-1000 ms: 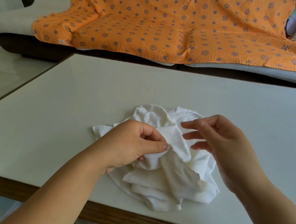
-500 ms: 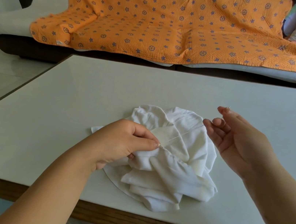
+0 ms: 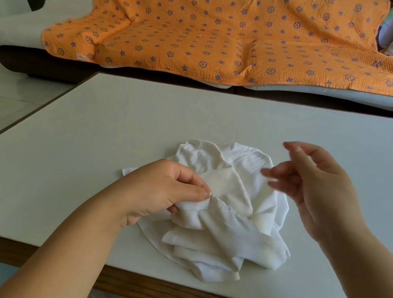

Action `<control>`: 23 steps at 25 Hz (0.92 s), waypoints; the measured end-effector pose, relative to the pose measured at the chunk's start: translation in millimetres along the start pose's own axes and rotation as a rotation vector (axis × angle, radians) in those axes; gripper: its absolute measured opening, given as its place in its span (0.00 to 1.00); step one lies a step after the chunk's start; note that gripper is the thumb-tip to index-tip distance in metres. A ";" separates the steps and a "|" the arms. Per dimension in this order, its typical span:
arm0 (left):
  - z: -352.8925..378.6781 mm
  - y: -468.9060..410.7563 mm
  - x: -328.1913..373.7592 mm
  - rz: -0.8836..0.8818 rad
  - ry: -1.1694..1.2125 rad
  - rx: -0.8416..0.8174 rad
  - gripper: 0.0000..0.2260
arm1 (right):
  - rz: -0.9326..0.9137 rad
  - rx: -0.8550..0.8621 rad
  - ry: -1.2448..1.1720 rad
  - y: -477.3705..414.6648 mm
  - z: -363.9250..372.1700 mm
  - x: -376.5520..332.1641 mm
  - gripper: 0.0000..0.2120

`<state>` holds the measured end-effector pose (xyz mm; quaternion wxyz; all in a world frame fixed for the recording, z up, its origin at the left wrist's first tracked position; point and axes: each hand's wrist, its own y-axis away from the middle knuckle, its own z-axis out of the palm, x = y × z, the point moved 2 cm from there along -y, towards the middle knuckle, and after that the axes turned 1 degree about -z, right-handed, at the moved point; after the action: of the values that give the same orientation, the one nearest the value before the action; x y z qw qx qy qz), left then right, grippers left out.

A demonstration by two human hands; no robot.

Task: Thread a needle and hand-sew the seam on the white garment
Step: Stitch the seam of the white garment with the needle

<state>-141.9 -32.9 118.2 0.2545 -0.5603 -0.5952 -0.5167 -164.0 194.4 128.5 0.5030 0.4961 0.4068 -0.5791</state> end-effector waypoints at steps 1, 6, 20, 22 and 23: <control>-0.1 -0.7 -0.2 0.002 0.005 0.005 0.02 | 0.030 -0.106 0.003 12.3 8.1 -3.2 0.08; 1.6 1.0 3.2 0.028 0.034 -0.022 0.07 | 0.169 -0.527 0.153 63.2 38.1 8.3 0.08; -0.3 1.9 1.8 0.045 0.103 -0.052 0.04 | 0.074 -0.435 0.614 43.3 33.9 21.6 0.07; 0.2 2.7 2.2 0.051 0.108 -0.062 0.04 | 0.068 -0.452 0.630 43.1 33.7 19.3 0.06; 0.0 3.3 2.3 0.051 0.111 -0.066 0.04 | 0.067 -0.458 0.642 43.1 33.6 19.1 0.06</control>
<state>-139.5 -32.5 121.3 0.2818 -0.5538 -0.5483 -0.5597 -127.1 151.4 116.8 0.4666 0.5398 0.6456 -0.2722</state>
